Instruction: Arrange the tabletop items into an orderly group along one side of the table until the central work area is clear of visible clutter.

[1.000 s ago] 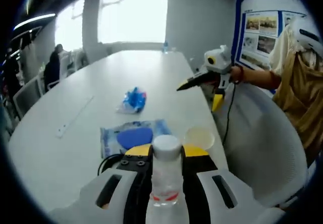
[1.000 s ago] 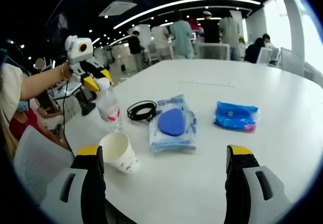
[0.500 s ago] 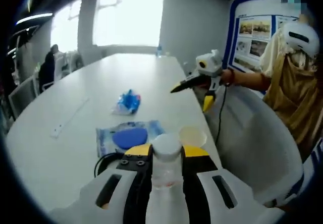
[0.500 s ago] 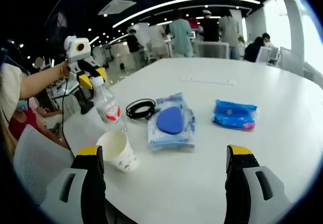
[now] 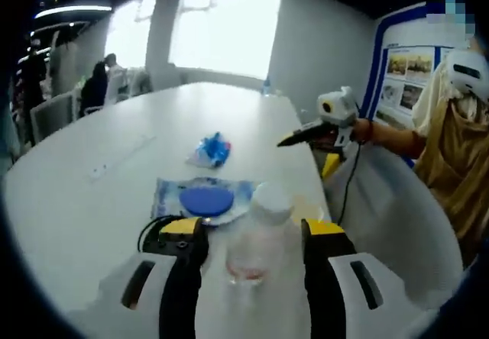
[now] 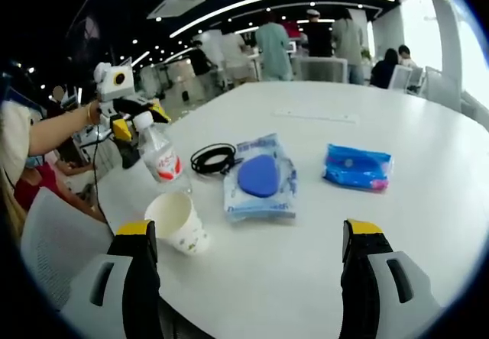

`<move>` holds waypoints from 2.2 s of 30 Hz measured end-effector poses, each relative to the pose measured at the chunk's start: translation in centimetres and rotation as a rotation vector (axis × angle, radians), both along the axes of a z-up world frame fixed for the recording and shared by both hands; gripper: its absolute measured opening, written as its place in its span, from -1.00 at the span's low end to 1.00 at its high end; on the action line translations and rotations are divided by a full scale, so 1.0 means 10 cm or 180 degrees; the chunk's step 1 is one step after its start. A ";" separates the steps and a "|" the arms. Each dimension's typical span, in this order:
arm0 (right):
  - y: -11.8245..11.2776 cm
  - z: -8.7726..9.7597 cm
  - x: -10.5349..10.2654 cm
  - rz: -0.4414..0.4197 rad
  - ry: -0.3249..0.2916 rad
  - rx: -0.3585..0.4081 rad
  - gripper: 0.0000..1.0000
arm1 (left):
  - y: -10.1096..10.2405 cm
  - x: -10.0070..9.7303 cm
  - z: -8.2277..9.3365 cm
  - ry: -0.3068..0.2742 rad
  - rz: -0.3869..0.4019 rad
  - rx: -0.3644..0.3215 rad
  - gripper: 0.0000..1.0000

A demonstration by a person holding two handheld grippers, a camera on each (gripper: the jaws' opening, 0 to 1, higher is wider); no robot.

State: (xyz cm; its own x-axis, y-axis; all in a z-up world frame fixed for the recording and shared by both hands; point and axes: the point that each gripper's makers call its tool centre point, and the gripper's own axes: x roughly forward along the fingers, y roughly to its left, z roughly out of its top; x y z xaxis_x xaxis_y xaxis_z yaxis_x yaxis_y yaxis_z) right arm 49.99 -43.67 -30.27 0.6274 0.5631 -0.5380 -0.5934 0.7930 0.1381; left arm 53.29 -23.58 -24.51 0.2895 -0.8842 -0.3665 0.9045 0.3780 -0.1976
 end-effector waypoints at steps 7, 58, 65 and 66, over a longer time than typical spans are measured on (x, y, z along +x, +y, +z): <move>-0.02 -0.01 0.00 -0.0032 0.0019 -0.0004 0.99 | 0.09 0.13 0.11 -0.0197 0.0933 -0.0169 0.72; -0.08 -0.04 -0.01 -0.0092 0.0060 -0.0048 0.99 | 0.05 0.00 0.15 -0.0681 0.2706 0.0198 -0.59; -0.10 -0.04 -0.01 -0.0114 0.0060 -0.0060 0.99 | 0.04 -0.04 0.13 -0.0661 0.2451 0.0262 -0.60; -0.10 -0.04 -0.01 -0.0115 0.0060 -0.0059 0.99 | 0.05 -0.03 0.13 -0.0668 0.2427 0.0281 -0.60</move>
